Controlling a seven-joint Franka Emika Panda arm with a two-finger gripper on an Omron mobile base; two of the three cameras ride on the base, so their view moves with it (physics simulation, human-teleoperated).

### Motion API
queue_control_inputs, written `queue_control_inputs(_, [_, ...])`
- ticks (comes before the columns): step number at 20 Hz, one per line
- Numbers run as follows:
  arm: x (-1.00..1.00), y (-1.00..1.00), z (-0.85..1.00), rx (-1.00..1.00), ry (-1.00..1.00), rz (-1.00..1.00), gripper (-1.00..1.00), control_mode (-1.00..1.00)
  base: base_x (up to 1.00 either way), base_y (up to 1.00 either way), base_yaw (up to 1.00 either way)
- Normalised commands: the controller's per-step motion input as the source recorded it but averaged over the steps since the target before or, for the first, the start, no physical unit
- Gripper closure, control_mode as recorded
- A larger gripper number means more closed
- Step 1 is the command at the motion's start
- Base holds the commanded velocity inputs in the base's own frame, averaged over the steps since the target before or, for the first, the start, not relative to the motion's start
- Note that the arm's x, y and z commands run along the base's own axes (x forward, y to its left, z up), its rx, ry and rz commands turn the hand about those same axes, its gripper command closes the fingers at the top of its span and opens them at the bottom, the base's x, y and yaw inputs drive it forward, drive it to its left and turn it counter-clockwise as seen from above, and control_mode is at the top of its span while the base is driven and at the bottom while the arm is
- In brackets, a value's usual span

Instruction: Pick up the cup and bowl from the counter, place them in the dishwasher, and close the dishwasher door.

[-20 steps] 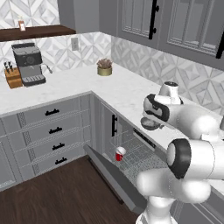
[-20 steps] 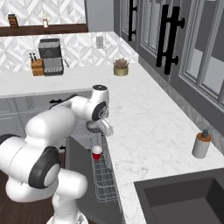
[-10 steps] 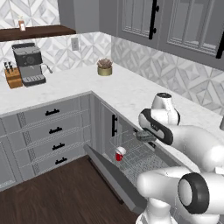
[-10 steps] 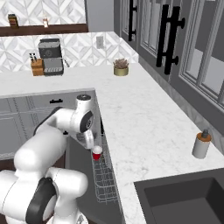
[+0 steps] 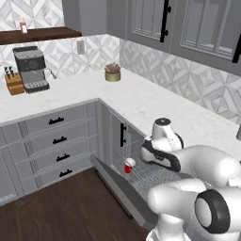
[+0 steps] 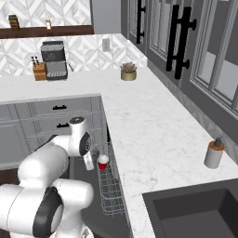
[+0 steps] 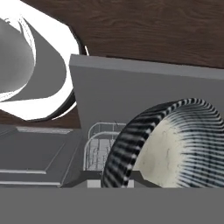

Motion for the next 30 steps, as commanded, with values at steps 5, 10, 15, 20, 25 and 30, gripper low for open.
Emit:
queue_control_inputs(5, [0.32,-0.02,-0.62,-0.02,0.00,0.10,1.00,-1.00,0.00,0.00,0.00])
queue_control_inputs(10, [0.11,-0.02,-0.61,-0.01,0.00,0.10,1.00,-1.00,0.00,0.00,0.00])
queue_control_inputs(15, [0.00,0.00,-0.55,-0.01,0.00,0.03,1.00,-1.00,0.00,0.00,0.00])
queue_control_inputs(20, [0.00,-0.06,-0.35,0.00,0.00,0.00,1.00,-1.00,0.00,0.00,0.00])
queue_control_inputs(25, [0.00,-0.05,-0.26,0.00,0.00,-0.01,1.00,-1.00,0.00,0.00,0.00])
queue_control_inputs(30, [0.00,-0.20,-0.11,0.00,-0.04,-0.02,1.00,-1.00,0.00,0.00,0.00])
